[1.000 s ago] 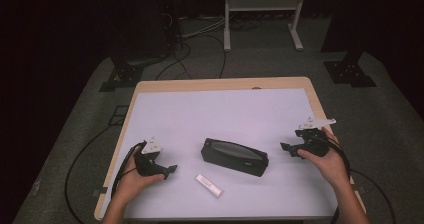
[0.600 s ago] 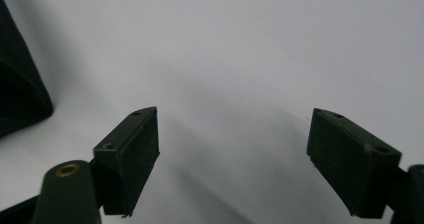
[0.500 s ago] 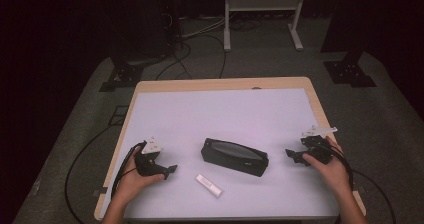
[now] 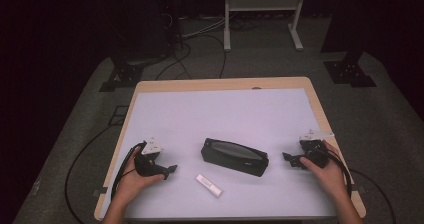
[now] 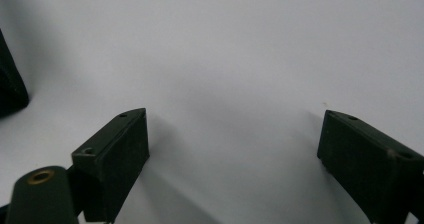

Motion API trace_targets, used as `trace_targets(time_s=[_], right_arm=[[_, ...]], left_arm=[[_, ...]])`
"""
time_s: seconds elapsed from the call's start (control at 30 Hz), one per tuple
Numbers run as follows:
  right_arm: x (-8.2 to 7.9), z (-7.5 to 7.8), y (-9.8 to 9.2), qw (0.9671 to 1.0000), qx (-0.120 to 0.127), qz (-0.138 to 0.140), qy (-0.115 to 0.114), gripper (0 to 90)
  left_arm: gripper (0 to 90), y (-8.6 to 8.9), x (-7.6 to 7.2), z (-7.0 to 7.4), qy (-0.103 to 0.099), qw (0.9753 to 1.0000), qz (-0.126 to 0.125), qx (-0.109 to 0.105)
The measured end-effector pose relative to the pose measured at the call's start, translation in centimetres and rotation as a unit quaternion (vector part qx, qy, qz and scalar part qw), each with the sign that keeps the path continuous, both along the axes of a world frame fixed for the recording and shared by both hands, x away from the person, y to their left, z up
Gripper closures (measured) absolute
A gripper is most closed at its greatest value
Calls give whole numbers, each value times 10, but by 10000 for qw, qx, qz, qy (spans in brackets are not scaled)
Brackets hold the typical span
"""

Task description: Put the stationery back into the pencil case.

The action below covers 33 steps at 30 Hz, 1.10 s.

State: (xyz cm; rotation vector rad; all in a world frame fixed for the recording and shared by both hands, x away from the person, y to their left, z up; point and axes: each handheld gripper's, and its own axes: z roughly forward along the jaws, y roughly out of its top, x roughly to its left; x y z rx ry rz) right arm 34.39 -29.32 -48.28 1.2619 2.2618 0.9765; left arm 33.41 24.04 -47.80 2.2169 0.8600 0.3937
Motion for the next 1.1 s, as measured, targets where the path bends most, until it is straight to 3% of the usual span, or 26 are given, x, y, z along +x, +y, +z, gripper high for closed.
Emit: trace_targets(time_s=[0.33, 0.5, 0.7, 0.8, 1.1], right_arm=[[-2, -1, 0, 10000, 27, -14, -71, 118], [-2, -1, 0, 10000, 38, -20, -59, 118], [-2, -1, 0, 10000, 44, -18, -56, 118], [-2, -1, 0, 10000, 45, -18, -54, 118], [-2, -1, -1, 10000, 48, -16, -50, 118]], left_arm=[[124, -5, -6, 6, 49, 9997, -243, -75], [133, -11, -13, 14, 12, 9987, -455, -235], [135, -26, -22, 21, -51, 9962, -779, -376], [134, -36, -28, 24, -41, 9939, -1007, -449], [138, -52, -35, 26, -25, 9900, -1303, -545]])
